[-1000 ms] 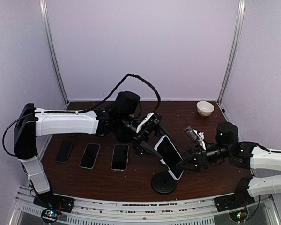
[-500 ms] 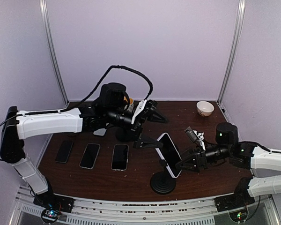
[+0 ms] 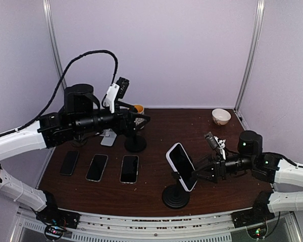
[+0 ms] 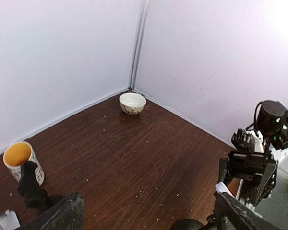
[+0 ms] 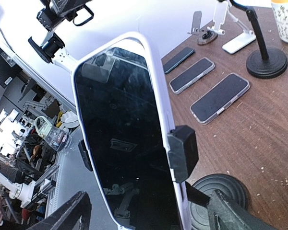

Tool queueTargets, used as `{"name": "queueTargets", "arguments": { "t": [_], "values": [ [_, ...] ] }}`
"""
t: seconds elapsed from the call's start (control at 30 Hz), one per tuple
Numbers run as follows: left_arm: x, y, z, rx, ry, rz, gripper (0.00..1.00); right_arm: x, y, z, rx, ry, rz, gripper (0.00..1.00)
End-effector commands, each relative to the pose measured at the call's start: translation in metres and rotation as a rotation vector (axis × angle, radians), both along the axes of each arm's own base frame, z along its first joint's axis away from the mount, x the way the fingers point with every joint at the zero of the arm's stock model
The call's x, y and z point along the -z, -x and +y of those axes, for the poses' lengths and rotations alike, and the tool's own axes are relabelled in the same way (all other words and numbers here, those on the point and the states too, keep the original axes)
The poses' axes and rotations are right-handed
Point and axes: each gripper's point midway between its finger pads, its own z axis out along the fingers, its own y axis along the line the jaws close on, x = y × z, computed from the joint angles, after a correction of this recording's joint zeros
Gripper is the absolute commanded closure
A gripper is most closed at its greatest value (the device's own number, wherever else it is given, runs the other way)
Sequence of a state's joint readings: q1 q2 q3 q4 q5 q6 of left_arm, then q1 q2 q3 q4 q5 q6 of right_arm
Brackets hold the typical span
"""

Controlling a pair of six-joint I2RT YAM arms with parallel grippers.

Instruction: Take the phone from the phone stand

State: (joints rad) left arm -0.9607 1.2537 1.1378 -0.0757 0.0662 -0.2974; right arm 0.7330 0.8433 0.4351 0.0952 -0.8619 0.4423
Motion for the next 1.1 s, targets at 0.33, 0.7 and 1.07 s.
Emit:
{"name": "queueTargets", "arguments": {
  "t": [0.33,0.7,1.07],
  "values": [
    [0.048,0.077,-0.041,-0.206,-0.011,0.392,0.02,-0.043,-0.034,-0.025,0.227,-0.075,-0.093,0.12],
    [0.028,0.074,-0.024,-0.445,0.019,0.364,0.02,-0.050,-0.040,-0.037,0.290,-0.063,-0.114,0.11],
    [0.006,0.076,-0.028,-0.436,0.042,0.430,0.02,-0.054,-0.047,-0.040,0.314,-0.049,-0.124,0.10]
  ]
}}
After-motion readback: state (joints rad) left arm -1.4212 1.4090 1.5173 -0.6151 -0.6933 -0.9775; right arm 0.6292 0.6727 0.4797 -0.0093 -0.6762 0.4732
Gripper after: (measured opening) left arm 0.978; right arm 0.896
